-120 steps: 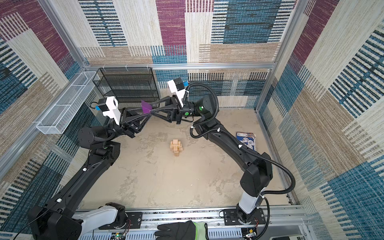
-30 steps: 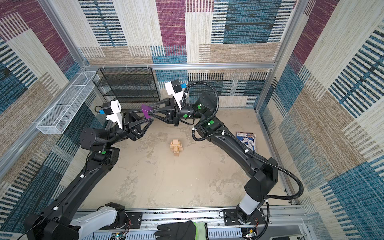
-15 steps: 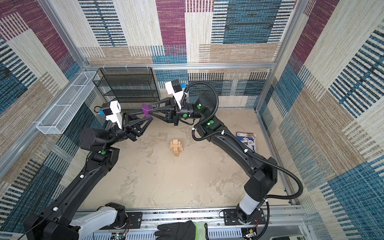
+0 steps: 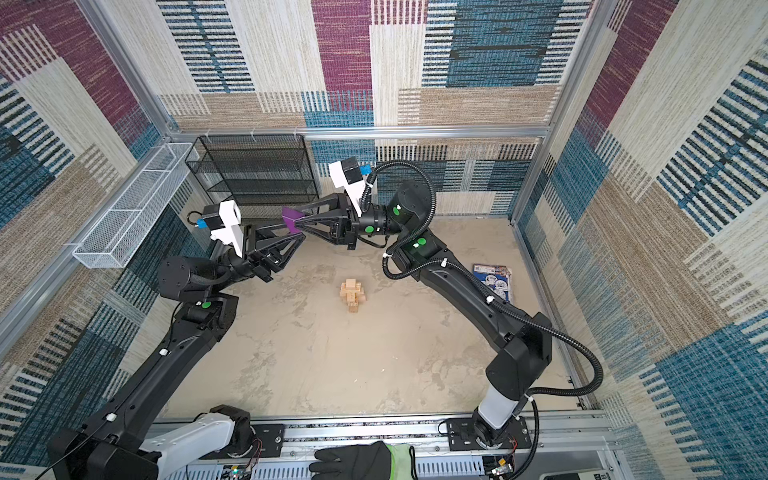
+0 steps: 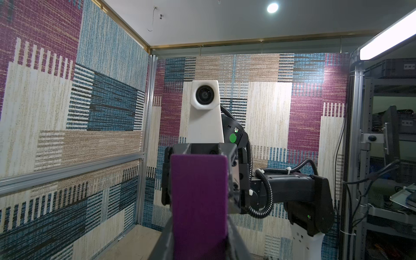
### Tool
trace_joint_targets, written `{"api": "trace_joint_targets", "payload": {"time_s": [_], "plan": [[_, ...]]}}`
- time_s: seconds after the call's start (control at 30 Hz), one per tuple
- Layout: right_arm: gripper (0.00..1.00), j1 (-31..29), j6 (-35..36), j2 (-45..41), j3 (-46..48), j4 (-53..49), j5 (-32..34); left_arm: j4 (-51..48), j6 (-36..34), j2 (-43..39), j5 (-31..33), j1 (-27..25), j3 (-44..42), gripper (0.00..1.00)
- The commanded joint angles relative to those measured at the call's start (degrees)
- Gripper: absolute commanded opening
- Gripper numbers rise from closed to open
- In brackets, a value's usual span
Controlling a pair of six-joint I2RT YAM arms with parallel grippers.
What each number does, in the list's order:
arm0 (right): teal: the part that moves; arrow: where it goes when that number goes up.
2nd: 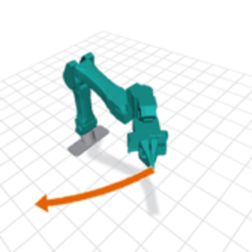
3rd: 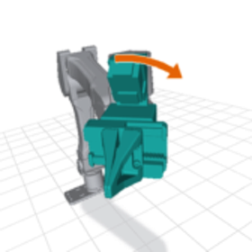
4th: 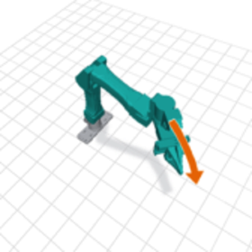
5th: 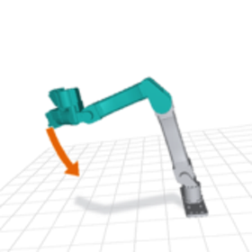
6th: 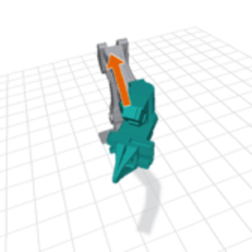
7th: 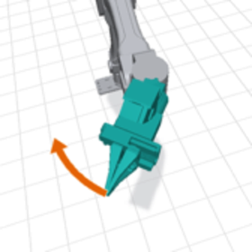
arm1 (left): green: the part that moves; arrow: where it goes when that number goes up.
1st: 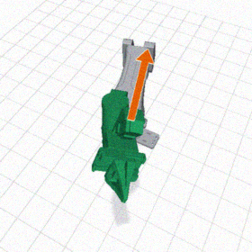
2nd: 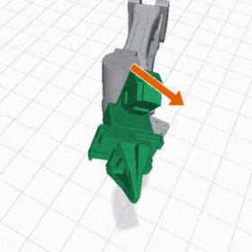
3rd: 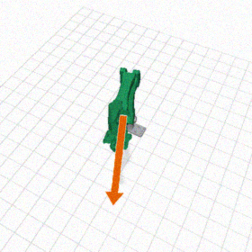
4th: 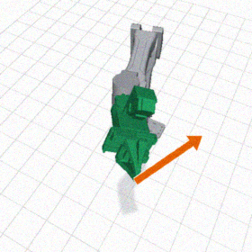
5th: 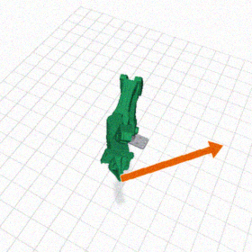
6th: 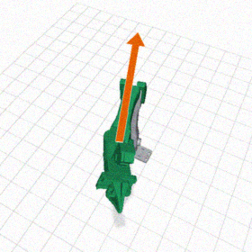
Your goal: Build the wood block tower
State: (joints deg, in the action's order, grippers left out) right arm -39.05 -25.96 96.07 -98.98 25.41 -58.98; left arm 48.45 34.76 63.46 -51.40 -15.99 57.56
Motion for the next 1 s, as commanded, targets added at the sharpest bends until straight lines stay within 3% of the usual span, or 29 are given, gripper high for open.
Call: {"api": "trace_joint_targets", "payload": {"time_s": [0.0,0.53,0.7,0.83,0.97], "plan": [[0.28,-0.17,-0.94,0.21,-0.48,-1.59,-1.82,-0.62,-1.1,0.02,0.64,-0.01,0.62,0.0],[0.41,-0.15,-1.04,0.3,-0.46,-1.72,-1.92,-0.98,-1.23,-0.17,1.12,0.0,0.62,0.0],[0.32,-0.17,-1.28,0.39,-0.51,-1.34,-2.45,-1.08,-1.28,-0.28,1.25,0.04,0.62,0.0],[0.47,-0.17,-1.27,0.24,-0.53,-1.35,-2.1,-1.03,-1.38,-0.41,1.3,-0.01,0.54,0.0],[0.44,-0.15,-1.2,0.24,-0.57,-1.37,-2.36,-1.05,-1.59,-0.44,1.39,-0.01,0.54,0.0]]}}
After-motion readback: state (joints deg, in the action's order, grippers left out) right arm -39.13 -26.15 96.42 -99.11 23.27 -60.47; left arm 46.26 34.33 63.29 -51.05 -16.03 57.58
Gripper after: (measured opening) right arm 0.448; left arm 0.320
